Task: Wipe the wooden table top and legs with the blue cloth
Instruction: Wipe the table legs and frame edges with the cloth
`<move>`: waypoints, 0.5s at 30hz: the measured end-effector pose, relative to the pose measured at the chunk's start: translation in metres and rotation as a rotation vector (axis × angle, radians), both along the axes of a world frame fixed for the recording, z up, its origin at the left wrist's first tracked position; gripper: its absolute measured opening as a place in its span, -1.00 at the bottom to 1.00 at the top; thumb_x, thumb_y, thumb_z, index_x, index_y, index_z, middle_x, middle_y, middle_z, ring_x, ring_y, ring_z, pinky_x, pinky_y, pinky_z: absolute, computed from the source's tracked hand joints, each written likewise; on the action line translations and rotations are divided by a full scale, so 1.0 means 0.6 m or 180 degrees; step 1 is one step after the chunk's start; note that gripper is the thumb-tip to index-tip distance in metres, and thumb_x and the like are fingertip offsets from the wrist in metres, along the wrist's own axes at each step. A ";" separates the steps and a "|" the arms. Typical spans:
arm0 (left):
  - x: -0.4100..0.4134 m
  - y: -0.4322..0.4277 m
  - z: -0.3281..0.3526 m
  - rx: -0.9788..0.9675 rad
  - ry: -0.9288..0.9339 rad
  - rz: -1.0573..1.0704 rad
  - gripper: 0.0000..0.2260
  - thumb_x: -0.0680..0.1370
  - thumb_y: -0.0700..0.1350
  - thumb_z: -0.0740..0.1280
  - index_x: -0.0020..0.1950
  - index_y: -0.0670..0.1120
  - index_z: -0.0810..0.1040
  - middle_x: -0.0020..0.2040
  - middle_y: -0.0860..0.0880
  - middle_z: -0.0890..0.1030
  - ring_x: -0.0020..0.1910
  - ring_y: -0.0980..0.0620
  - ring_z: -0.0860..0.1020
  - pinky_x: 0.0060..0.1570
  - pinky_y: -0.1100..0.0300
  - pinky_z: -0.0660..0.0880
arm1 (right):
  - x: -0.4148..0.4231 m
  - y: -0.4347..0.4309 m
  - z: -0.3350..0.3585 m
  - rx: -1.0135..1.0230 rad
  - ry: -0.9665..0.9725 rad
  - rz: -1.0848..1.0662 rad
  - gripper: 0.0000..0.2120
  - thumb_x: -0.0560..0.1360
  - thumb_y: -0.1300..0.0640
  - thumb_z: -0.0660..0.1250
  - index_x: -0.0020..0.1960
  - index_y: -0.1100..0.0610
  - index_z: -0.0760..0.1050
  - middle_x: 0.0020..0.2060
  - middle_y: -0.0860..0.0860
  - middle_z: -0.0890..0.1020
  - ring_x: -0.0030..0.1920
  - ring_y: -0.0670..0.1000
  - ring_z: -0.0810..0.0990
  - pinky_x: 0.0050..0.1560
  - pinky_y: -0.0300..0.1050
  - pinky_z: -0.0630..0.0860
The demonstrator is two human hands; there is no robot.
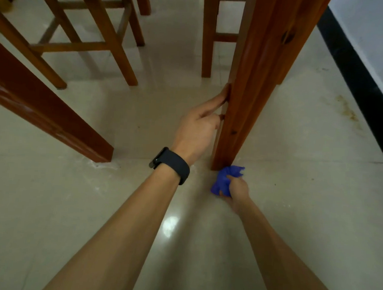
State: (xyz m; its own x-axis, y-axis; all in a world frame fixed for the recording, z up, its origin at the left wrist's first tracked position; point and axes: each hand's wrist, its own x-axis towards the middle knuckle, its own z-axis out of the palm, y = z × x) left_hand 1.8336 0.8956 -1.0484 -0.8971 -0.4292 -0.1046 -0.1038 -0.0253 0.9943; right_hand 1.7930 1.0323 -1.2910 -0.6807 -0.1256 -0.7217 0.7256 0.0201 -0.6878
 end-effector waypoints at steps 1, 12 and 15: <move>0.001 0.001 0.002 0.0007 0.0008 -0.0013 -0.43 0.51 -0.40 0.14 0.43 0.05 0.46 0.35 0.22 0.50 0.13 0.41 0.52 0.29 0.16 0.48 | -0.001 -0.019 0.015 -0.0350 -0.0059 -0.0225 -0.67 0.47 0.47 -0.05 -0.32 0.12 0.23 -0.54 0.07 0.33 -0.59 -0.01 0.29 -0.43 -0.17 0.33; 0.005 -0.004 0.010 -0.0116 -0.0059 -0.0176 -0.43 0.51 -0.37 0.16 0.47 0.04 0.42 0.40 0.17 0.47 0.21 0.35 0.51 0.28 0.18 0.46 | 0.083 -0.036 0.026 -0.0084 -0.0294 0.0593 -0.79 0.61 0.30 0.10 -0.17 0.16 0.40 -0.42 0.04 0.52 -0.39 0.01 0.53 -0.18 -0.08 0.42; 0.006 -0.002 0.010 -0.0180 -0.0092 -0.0187 -0.40 0.45 -0.31 0.18 0.45 0.09 0.43 0.38 0.21 0.48 0.21 0.35 0.51 0.35 0.05 0.44 | 0.061 -0.023 0.027 -0.0297 -0.0261 0.0132 -0.62 0.49 0.44 -0.03 -0.35 0.07 0.27 -0.54 0.05 0.36 -0.64 -0.02 0.34 -0.39 -0.17 0.34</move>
